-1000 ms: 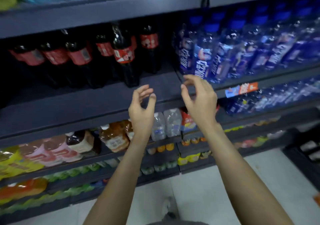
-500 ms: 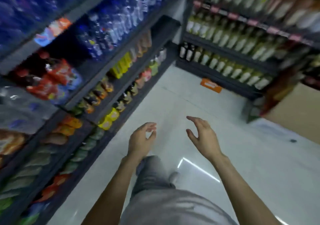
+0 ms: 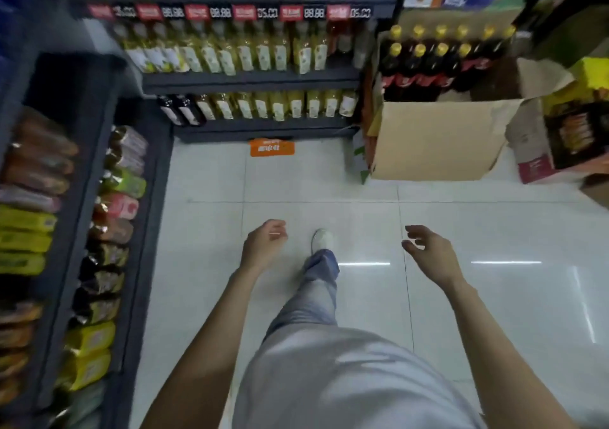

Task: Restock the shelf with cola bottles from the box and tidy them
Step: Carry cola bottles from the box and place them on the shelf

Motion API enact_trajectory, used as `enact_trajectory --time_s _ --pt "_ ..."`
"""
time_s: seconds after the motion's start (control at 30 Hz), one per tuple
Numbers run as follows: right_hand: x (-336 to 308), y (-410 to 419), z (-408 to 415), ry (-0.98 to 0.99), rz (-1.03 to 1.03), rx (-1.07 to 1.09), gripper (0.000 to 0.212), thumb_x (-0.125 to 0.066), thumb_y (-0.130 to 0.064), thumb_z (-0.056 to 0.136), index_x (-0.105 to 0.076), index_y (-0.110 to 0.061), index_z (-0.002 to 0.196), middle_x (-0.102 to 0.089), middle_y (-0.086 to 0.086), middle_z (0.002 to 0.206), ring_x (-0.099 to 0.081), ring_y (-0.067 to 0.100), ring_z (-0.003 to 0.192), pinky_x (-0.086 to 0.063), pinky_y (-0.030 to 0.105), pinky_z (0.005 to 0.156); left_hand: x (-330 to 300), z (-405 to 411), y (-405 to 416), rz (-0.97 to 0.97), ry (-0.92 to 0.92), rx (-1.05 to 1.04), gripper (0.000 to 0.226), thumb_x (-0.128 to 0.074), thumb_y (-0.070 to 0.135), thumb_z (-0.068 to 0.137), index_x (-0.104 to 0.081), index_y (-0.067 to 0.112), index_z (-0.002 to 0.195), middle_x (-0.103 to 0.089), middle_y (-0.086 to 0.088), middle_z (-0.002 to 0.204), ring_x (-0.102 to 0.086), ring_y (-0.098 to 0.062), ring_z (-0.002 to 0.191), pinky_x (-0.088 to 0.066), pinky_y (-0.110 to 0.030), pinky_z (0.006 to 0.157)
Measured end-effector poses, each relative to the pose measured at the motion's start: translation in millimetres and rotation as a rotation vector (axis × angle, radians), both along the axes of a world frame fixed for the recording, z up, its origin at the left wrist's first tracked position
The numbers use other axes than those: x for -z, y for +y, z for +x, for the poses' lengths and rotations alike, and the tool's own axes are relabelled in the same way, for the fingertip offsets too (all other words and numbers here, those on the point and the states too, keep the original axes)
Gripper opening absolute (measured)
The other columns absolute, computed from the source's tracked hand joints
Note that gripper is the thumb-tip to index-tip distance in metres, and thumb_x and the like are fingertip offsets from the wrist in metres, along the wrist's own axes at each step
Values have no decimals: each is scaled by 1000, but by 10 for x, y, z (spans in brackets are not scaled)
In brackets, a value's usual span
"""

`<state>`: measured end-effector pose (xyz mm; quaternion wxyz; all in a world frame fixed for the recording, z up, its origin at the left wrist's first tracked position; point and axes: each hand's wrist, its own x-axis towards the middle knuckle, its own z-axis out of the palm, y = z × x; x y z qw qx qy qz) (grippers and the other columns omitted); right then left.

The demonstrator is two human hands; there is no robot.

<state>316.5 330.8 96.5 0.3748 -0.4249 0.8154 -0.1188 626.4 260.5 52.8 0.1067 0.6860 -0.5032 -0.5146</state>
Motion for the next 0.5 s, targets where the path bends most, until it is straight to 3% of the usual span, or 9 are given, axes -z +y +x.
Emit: enact_trajectory --time_s 0.2,0.37,0.5 --pt "-129 -1024 -915 47 35 56 30 -58 -19 90 -60 -15 120 -67 4 110 -61 21 99 -43 26 79 -54 -1243 -1424 -40 -53 291 25 -55 22 93 -62 19 117 -66 3 112 -61 -16 102 -42 -21 82" --pt "-65 -1949 -1609 60 -27 76 28 -57 -16 89 -62 -14 117 -68 4 106 -62 21 96 -45 27 80 59 -2074 -2204 1 -139 457 26 -55 24 93 -61 18 118 -66 0 116 -61 -20 105 -47 -26 85" --pt "133 -2752 -2276 52 -82 53 30 -57 -13 89 -60 -9 119 -67 6 107 -62 21 96 -31 0 73 95 -2858 -2688 -59 -100 373 26 -56 24 93 -61 18 119 -66 2 113 -61 -15 100 -46 -24 82"
